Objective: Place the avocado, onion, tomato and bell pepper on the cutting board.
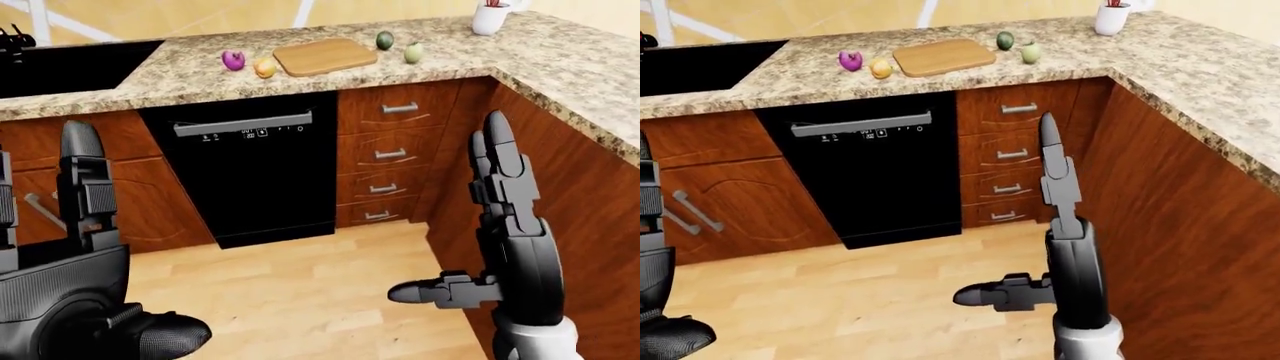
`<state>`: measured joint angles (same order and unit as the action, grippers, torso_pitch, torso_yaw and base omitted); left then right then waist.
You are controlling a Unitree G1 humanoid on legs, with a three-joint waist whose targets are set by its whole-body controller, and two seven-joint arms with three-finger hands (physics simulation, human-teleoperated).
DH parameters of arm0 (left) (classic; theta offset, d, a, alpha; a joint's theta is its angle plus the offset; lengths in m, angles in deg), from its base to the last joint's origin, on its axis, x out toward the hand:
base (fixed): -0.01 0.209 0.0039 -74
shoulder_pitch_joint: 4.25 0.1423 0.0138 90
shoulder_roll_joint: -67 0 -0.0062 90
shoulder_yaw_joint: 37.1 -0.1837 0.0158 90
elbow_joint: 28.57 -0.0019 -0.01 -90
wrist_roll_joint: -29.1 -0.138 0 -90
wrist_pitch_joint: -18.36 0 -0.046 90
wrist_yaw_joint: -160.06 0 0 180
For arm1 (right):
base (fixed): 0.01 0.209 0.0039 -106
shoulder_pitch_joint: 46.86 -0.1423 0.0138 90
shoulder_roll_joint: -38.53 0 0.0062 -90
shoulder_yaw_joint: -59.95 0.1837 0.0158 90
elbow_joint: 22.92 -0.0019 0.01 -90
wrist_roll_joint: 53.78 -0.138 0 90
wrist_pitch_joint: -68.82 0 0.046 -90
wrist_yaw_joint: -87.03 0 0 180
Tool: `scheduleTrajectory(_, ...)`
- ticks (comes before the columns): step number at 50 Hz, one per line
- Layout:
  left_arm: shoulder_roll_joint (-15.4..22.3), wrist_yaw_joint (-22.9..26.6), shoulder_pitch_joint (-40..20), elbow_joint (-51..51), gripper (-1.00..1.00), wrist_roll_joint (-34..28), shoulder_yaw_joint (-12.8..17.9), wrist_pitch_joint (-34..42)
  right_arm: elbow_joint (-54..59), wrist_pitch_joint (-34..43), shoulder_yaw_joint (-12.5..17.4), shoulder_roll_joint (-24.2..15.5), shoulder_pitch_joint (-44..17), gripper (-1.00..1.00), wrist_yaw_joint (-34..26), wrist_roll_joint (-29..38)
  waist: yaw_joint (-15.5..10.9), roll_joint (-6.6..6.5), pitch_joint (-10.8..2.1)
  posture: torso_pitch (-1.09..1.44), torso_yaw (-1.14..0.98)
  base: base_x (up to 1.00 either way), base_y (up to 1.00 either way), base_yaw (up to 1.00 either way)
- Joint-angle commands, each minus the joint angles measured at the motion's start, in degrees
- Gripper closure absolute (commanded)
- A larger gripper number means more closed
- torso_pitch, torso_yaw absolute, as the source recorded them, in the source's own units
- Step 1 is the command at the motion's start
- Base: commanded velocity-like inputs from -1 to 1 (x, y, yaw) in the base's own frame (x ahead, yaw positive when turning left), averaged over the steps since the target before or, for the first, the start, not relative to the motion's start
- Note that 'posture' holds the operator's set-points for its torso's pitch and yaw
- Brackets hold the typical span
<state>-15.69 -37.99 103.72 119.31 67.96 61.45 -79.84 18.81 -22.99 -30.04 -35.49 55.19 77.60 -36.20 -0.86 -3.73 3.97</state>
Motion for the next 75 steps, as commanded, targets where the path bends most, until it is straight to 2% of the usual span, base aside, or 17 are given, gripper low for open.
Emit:
scheduleTrajectory(1, 0.59, 0.54, -0.22, 2.11, -1.00, -0.38, 0.43, -1.56, -2.17, -1.37, 0.58, -0.20, -0.64, -1.00, 0.49, -0.23, 0.19, -0.78, -0.19, 0.00, 0.00, 0.18, 0.00, 0.00)
scheduleTrajectory(8, 0.98, 0.45, 0.20, 2.11, -1.00, -0.55, 0.08, -2.29, -1.99, -1.36, 0.46, -0.17, -0.60, -1.00, 0.48, -0.08, -0.13, 2.74, -0.64, 0.00, 0.00, 0.19, 0.00, 0.00)
scheduleTrajectory(11, 1.28, 0.20, 0.21, 2.11, -1.00, -0.53, -0.04, -2.47, -2.06, -1.22, 0.44, -0.19, -0.66, -1.00, 0.41, -0.06, 0.00, 7.19, -1.92, 0.00, 0.00, 0.19, 0.00, 0.00)
scheduleTrajectory(12, 1.38, 0.12, 0.21, 2.11, -1.00, -0.47, -0.03, -2.51, -1.95, -1.24, 0.44, -0.19, -0.71, -1.00, 0.43, -0.09, 0.85, 4.51, -1.21, 0.00, 0.00, 0.20, 0.00, 0.00)
scheduleTrajectory(20, 1.76, -0.04, 0.03, 2.11, -1.00, -0.30, -0.08, -2.52, -1.92, -0.40, 0.23, -0.22, -1.27, -1.00, 0.52, 0.26, 1.11, 2.65, -0.07, 0.00, 0.00, 0.19, 0.00, 0.00)
scheduleTrajectory(24, 1.64, 0.30, 0.23, 2.11, -1.00, -0.48, -0.26, -2.73, -1.71, -0.60, 0.20, -0.27, -1.23, -1.00, 0.65, 0.31, 1.07, -3.30, -1.86, 0.00, 0.00, 0.19, 0.00, 0.00)
scheduleTrajectory(25, 1.57, 0.37, 0.24, 2.11, -1.00, -0.50, -0.25, -2.71, -1.61, -0.67, 0.20, -0.28, -1.23, -1.00, 0.67, 0.28, 0.17, -0.49, -0.57, 0.00, 0.00, 0.18, 0.00, 0.00)
scheduleTrajectory(32, 0.82, 1.07, 0.23, 2.11, -1.00, -0.75, -0.17, -2.38, -1.54, -1.30, 0.53, -0.24, -0.87, -1.00, 0.70, -0.43, -0.05, 1.56, -0.66, 0.00, 0.00, 0.19, 0.00, 0.00)
scheduleTrajectory(37, 0.86, 1.18, 0.62, 2.11, -1.00, -0.82, -0.27, -2.82, -1.40, -0.82, 0.25, -0.25, -0.72, -1.00, 0.51, 0.18, -0.16, 7.01, -1.46, 0.00, 0.00, 0.19, 0.00, 0.03)
scheduleTrajectory(46, 1.26, 0.84, 0.79, 2.11, -1.00, -0.75, -0.35, -3.18, -1.46, -0.62, 0.27, -0.26, -0.75, -1.00, 0.39, -0.02, 0.90, 3.44, -0.49, 0.00, 0.00, 0.19, 0.00, 0.19)
scheduleTrajectory(50, 1.31, 0.67, 0.53, 2.11, -1.00, -0.53, -0.19, -2.86, -1.40, -0.11, 0.14, -0.26, -1.00, -1.00, 0.36, 0.07, 1.25, -0.89, -1.63, 0.00, 0.00, 0.20, 0.00, 0.26)
scheduleTrajectory(53, 1.18, 0.71, 0.32, 2.11, -1.00, -0.47, -0.11, -2.57, -1.17, -0.04, 0.17, -0.31, -1.18, -1.00, 0.40, 0.08, 0.30, -0.76, -0.94, 0.00, 0.00, 0.19, 0.00, 0.29)
scheduleTrajectory(61, 0.94, 1.12, 0.46, 2.11, -1.00, -0.69, -0.36, -2.63, -1.23, -0.01, 0.18, -0.32, -1.06, -1.00, 0.31, -0.14, -0.56, 3.59, -0.65, 0.00, 0.00, 0.19, 0.00, 0.29)
scheduleTrajectory(64, 0.65, 1.43, 0.51, 2.11, -1.00, -0.88, -0.51, -2.52, -1.42, -0.04, 0.20, -0.36, -0.78, -1.00, 0.07, -0.45, -0.08, 8.16, -2.07, 0.00, 0.00, 0.19, 0.00, 0.21)
scheduleTrajectory(65, 0.38, 1.64, 0.45, 2.11, -1.00, -0.94, -0.55, -2.22, -1.33, -0.18, 0.30, -0.34, -0.69, -1.00, 0.18, -0.34, 0.91, 4.92, -1.46, 0.00, 0.00, 0.20, 0.00, 0.00)
scheduleTrajectory(69, -0.14, 2.06, 0.34, 2.11, -1.00, -0.96, -0.38, -1.89, -1.56, -0.76, 0.38, -0.30, -0.51, -1.00, 0.13, -0.58, 0.98, 5.14, -1.32, 0.00, 0.00, 0.19, 0.00, 0.00)
scheduleTrajectory(75, -0.42, 2.33, 0.38, 2.11, -1.00, -1.09, -0.39, -1.79, -1.37, -1.08, 0.47, -0.26, -0.45, -1.00, 0.13, -0.54, 1.50, 0.33, -0.68, 0.00, 0.00, 0.19, 0.00, 0.00)
